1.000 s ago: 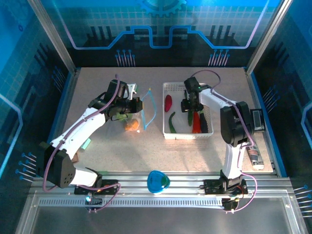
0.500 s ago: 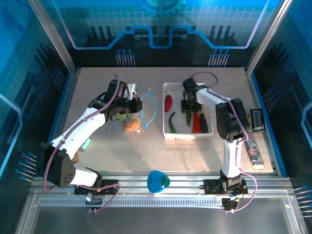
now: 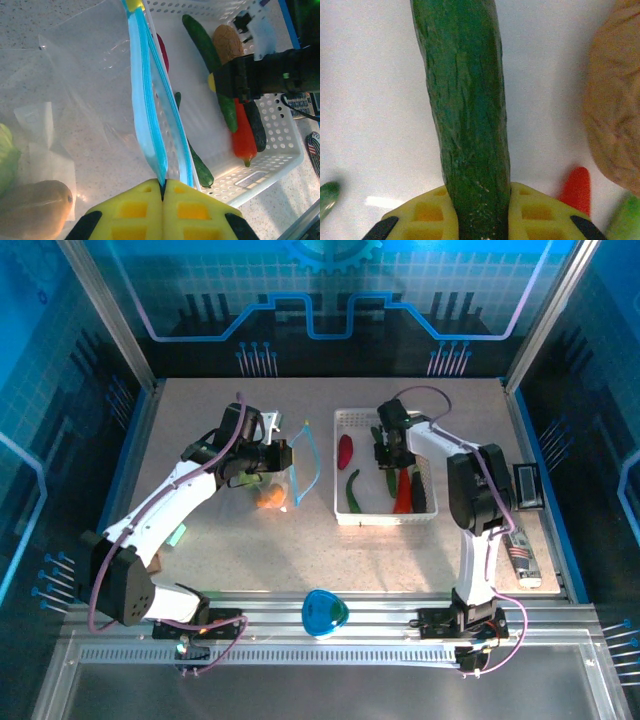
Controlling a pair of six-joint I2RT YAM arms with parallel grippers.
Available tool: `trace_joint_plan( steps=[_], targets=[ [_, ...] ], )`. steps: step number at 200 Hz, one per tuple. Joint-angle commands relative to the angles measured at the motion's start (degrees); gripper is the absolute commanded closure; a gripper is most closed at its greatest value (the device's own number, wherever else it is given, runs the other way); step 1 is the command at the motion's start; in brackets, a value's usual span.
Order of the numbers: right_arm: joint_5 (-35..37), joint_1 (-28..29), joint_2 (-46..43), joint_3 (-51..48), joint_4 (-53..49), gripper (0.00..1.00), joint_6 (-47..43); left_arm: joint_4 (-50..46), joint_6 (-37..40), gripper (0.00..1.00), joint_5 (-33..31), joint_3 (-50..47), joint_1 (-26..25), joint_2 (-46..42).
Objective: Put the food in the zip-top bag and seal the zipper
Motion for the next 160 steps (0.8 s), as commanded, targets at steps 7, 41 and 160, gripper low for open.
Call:
trace_joint_plan(
  steps=[7,41,160],
  targets=[
    [-2.68,-0.61,-8.01,0.69,-2.14,0.87,-2.32,-1.72,2.03,1.00,-0.28,0.90,-0.17,-0.95],
    [-12.97,-0.14,-15.04,3.92,-11.89,0.87,-5.31,-2.58,2.85,1.00,-0.85,1.36,-0.18,-0.71],
    [-32.44,13.55,-21.44,7.86,-36.30,0.83,-11.12,0.35,2.10,1.00,-0.16,-1.04,-0.28,-1.74]
  ],
)
